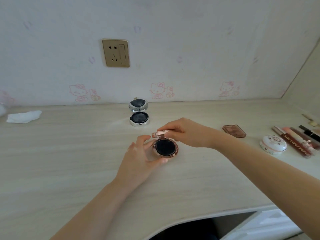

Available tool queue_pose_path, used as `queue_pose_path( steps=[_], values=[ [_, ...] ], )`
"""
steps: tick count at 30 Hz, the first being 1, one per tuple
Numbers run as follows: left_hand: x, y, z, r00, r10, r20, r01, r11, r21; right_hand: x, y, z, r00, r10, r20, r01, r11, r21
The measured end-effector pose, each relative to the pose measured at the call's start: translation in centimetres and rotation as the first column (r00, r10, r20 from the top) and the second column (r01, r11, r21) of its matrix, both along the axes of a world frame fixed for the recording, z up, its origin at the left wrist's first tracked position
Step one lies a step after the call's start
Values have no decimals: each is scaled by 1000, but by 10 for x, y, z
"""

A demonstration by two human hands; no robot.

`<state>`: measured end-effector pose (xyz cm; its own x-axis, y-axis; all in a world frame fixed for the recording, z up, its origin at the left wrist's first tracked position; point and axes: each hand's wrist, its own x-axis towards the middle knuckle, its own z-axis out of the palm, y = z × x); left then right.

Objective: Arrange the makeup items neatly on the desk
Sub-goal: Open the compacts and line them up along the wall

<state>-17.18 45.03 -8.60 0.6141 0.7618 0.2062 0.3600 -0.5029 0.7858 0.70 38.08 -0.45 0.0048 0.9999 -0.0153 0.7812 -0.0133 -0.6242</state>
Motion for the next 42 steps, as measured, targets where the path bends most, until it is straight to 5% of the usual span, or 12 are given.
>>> queue_pose_path(
  steps=[24, 42],
  values=[
    [4, 2, -12, 987, -48, -152, 86, 963, 255, 4, 28, 0, 984, -158, -87, 152, 986, -75],
    [5, 7, -20, 992, -23, -124, 55, 965, 257, 3, 41, -3, 955, -275, -107, 268, 960, -79]
  ],
)
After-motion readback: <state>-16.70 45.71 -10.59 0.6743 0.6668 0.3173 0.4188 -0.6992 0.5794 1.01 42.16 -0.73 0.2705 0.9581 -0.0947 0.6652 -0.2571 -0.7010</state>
